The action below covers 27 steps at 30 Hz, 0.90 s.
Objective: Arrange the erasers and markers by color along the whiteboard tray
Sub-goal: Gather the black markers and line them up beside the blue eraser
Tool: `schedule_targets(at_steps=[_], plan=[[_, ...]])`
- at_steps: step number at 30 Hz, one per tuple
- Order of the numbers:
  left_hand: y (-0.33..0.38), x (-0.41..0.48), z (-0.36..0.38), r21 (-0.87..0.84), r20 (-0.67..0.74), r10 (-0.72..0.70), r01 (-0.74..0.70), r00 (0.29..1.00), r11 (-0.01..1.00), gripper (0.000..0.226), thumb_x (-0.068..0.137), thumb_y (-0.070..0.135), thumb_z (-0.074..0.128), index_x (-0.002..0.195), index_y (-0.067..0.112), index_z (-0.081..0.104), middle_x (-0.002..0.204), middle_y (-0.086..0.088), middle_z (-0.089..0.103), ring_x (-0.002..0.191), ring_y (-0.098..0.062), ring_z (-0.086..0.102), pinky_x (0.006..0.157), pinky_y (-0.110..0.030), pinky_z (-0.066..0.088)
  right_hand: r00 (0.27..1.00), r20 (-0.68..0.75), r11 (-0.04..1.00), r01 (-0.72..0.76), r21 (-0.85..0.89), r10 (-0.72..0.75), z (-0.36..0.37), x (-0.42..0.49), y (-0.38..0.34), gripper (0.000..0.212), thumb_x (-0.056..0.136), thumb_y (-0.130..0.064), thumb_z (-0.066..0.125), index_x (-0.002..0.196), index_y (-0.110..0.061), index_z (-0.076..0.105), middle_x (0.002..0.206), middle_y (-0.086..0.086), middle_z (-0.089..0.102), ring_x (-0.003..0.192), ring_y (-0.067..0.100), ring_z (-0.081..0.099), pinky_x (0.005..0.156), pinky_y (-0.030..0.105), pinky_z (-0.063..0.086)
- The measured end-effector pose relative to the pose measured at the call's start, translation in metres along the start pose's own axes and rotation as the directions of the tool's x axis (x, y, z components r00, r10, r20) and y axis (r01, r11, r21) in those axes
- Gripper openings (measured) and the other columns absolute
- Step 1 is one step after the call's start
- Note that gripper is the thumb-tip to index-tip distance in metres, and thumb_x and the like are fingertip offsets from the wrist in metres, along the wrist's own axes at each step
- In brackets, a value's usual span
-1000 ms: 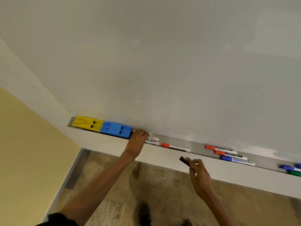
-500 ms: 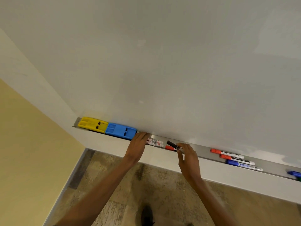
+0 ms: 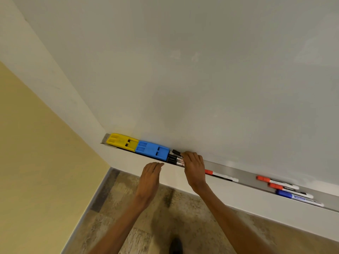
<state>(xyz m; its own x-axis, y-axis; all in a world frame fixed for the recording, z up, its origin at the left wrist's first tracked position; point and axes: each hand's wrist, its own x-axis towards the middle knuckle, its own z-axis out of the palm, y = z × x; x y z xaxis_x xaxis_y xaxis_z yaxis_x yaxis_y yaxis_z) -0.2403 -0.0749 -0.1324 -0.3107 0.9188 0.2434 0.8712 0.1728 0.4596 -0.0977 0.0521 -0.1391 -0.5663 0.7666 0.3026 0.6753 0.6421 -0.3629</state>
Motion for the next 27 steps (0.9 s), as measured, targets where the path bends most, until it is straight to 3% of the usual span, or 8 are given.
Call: schedule_targets(at_steps=[13, 16, 20, 27], plan=[[-0.013, -0.014, -0.001, -0.004, 0.027, -0.004, 0.004, 1.000, 1.000, 0.031, 0.089, -0.003, 0.058, 0.118, 0.007, 0.061, 0.109, -0.011, 0.068, 0.102, -0.026, 0.062, 0.092, -0.039, 0.050, 0.998, 0.044, 0.999, 0.038, -0.036, -0.036, 0.011, 0.002, 0.001, 0.049, 0.069, 0.008, 0.074, 0.114, -0.010, 0.067, 0.113, 0.006, 0.069, 0.107, 0.025, 0.064, 0.096, 0.040, 0.050], [-0.009, -0.011, 0.006, -0.026, 0.061, -0.014, 0.016, 0.998, 1.000, 0.031, 0.091, 0.001, 0.056, 0.121, 0.008, 0.060, 0.114, -0.011, 0.067, 0.106, -0.026, 0.060, 0.095, -0.038, 0.049, 0.999, 0.028, 0.999, -0.021, -0.025, 0.021, 0.004, -0.006, 0.003, 0.052, 0.070, 0.013, 0.068, 0.116, -0.011, 0.066, 0.114, 0.006, 0.069, 0.106, 0.025, 0.063, 0.095, 0.041, 0.049], [0.009, -0.004, 0.018, -0.087, 0.070, 0.000, 0.006, 0.998, 0.996, 0.029, 0.092, 0.004, 0.056, 0.120, 0.012, 0.060, 0.115, -0.010, 0.067, 0.107, -0.025, 0.060, 0.094, -0.035, 0.048, 0.993, -0.030, 0.993, -0.114, -0.016, 0.113, -0.015, -0.029, 0.020, 0.038, 0.079, 0.006, 0.063, 0.113, -0.013, 0.067, 0.110, 0.002, 0.069, 0.102, 0.022, 0.062, 0.093, 0.038, 0.047], [0.084, 0.033, 0.045, -0.149, 0.077, 0.223, -0.210, 0.972, 0.966, 0.021, 0.090, 0.008, 0.063, 0.110, 0.012, 0.066, 0.108, -0.007, 0.070, 0.101, -0.024, 0.065, 0.088, -0.037, 0.052, 0.909, -0.161, 0.922, -0.387, 0.011, 0.384, -0.073, -0.104, 0.071, 0.026, 0.084, 0.001, 0.062, 0.104, -0.016, 0.065, 0.104, 0.000, 0.068, 0.096, 0.020, 0.062, 0.085, 0.037, 0.047]])
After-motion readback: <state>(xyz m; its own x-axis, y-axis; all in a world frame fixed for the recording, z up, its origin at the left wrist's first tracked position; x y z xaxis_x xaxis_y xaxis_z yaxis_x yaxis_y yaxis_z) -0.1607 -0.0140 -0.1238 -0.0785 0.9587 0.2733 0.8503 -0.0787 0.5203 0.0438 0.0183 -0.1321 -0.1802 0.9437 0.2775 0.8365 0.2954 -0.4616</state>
